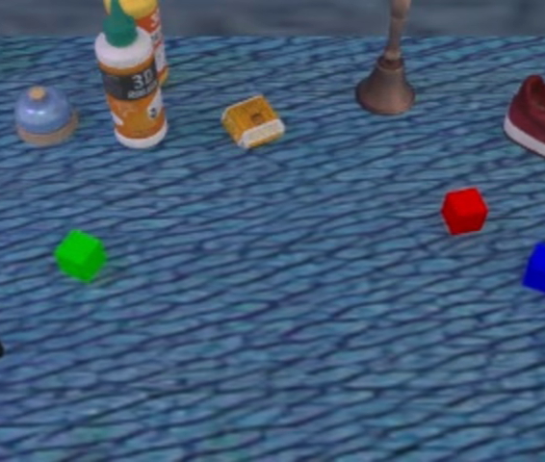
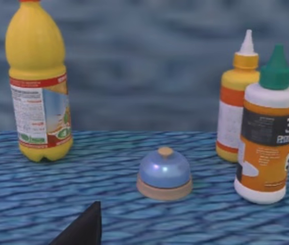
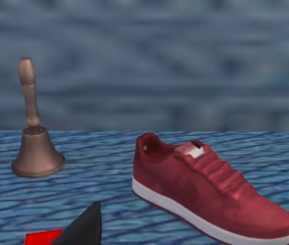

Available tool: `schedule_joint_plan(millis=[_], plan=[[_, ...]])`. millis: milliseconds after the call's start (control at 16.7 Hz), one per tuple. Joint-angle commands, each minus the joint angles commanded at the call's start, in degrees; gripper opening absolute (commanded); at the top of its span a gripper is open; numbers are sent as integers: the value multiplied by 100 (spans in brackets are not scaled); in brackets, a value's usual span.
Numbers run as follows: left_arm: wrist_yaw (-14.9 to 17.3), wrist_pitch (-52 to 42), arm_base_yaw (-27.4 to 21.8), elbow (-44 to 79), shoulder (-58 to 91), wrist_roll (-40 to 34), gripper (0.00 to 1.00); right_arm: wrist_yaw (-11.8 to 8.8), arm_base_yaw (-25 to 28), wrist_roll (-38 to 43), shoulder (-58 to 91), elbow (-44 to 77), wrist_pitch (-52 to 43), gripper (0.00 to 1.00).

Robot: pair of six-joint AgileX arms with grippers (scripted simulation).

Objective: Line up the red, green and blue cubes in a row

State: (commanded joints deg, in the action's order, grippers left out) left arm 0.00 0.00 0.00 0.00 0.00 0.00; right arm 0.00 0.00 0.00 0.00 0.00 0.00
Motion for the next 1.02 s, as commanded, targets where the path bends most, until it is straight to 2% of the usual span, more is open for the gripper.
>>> schedule_joint_plan(millis=[240, 480, 720, 1020], plan=[[0, 0, 0, 0, 0, 0, 100, -8, 35, 9, 170, 173, -121, 100], [0, 0, 0, 0, 0, 0, 100, -24, 200, 53, 1226, 1241, -818, 100], [0, 0, 0, 0, 0, 0, 100, -14, 433, 102, 3220, 3085, -1973, 100], [0, 0, 0, 0, 0, 0, 100, 18, 780, 153, 6603, 5827, -3757, 100]])
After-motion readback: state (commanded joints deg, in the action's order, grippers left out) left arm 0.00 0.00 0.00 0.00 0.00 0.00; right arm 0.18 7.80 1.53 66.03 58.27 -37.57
